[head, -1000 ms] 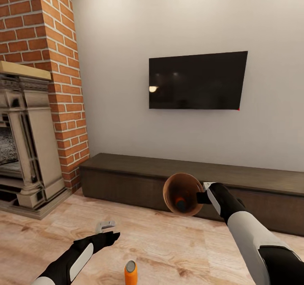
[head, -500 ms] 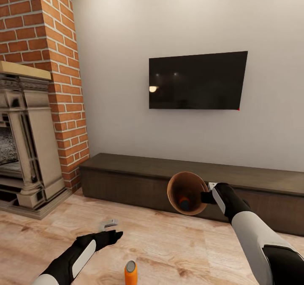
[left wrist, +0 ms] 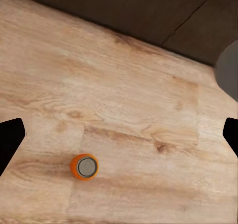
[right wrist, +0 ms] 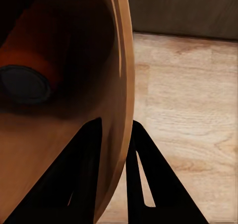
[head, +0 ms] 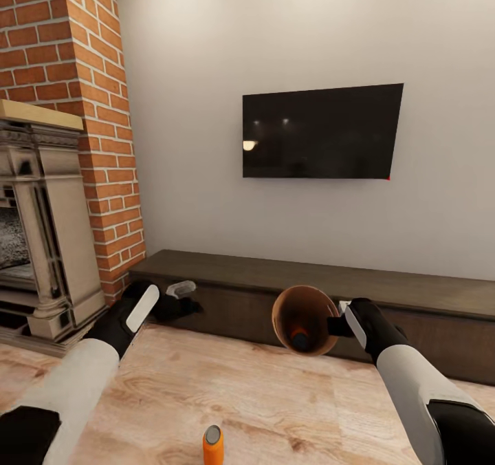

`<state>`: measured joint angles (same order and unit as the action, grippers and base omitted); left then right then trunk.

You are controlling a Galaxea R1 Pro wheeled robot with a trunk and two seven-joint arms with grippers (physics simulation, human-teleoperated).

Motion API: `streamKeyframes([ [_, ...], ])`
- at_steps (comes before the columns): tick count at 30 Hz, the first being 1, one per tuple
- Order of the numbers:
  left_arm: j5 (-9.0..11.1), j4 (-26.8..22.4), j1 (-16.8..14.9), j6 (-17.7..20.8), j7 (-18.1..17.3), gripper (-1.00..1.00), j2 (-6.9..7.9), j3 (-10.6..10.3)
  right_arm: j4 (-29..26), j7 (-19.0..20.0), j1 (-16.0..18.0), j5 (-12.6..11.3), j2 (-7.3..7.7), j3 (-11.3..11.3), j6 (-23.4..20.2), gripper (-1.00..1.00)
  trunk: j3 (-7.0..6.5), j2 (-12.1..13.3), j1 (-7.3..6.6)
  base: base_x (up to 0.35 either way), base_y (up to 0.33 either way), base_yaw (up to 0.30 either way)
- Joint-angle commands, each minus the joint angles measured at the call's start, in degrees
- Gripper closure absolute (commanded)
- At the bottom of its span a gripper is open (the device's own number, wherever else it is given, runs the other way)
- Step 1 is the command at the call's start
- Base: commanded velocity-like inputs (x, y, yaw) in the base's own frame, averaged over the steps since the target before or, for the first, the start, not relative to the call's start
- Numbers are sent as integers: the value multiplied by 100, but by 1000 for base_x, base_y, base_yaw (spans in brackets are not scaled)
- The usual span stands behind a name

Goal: Put the three can of soda from the living room inside the tash can in the kitchen.

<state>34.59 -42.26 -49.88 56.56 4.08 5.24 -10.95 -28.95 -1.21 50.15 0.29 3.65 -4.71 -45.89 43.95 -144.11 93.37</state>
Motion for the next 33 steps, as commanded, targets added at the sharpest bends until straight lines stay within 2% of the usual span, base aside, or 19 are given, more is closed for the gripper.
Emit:
streamKeyframes([
  [1, 7, 267, -173, 19, 80, -100, -2, 65, -10, 25, 3, -56, 1, -7, -17, 100, 0, -1, 0, 0, 0, 0],
  [4, 11, 683, -432, -2, 171, -100, 15, 148, -8, 25, 3, -55, -1, -5, -40, 100, 0, -1, 0, 0, 0, 0],
  [7, 12, 810, -512, -64, 202, -100, 8, 177, -9, 25, 3, -55, -3, -4, -47, 100, 44, -3, 5, 0, 0, 0],
  [21, -12, 903, -566, -437, 225, -100, -43, 184, -14, 25, 3, -55, -7, 3, -56, 100, 354, -22, 41, 0, 0, 0],
  [33, -38, 904, -567, -718, 257, -100, -147, 148, -14, 25, 3, -47, -23, 5, -60, 100, 620, -38, 72, 0, 0, 0],
])
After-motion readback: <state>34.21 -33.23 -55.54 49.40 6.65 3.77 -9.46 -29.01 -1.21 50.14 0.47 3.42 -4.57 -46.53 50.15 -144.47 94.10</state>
